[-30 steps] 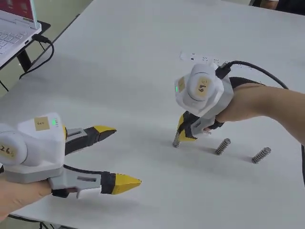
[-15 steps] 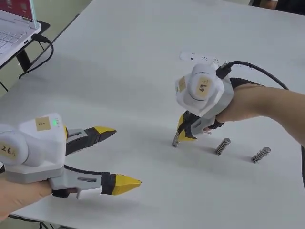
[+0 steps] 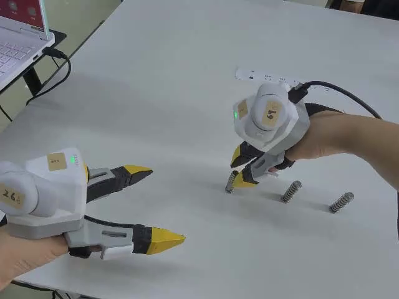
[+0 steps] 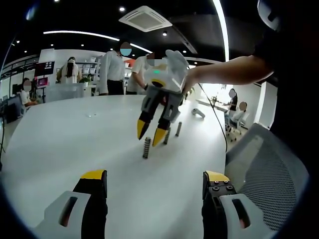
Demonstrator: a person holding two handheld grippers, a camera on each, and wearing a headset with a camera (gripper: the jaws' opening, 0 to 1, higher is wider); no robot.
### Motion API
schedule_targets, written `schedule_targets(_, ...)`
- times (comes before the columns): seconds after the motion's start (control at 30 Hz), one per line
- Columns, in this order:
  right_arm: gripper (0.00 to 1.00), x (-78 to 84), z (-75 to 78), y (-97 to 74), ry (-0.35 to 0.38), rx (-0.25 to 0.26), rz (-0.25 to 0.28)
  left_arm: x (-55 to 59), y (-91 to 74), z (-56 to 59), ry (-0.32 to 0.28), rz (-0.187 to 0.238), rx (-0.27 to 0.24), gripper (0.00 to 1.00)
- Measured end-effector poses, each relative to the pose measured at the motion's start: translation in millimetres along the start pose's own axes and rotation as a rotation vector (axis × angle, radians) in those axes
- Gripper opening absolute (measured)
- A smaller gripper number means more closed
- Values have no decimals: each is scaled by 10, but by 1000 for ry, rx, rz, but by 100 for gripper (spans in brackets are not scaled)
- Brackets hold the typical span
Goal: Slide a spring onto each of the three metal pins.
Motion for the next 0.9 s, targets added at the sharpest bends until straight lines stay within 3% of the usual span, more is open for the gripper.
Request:
schedule_targets(0.2, 23, -9, 24, -83, 30, 39, 47, -67, 14, 11, 6, 12, -4, 75)
schedule_targets(0.27, 24, -51, 25, -117, 72, 51, 90, -88, 27, 14, 6, 14, -4, 75)
schedule_targets(0.37, 25, -20, 35, -176, 72, 79, 102, -126, 66, 30, 15, 14, 0, 75)
schedule_targets(0.53, 27, -5, -16, -305, 129, 114, 163, -195, 125, 82, 28, 17, 7, 75)
schedule_targets(0.9, 34, 17, -114, -627, 207, 253, 313, -309, 245, 211, 49, 15, 11, 75)
Point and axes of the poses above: the centre of the closed fingertips' face, and the gripper's own axes: y roughly forward along the fingers, z roughly to its right, x roughly out of its underside, the point moved 1 cm from there along -y, roughly backward along the fingers, and after that the axes turned 11 degrees about -y, right-handed, at the moved point
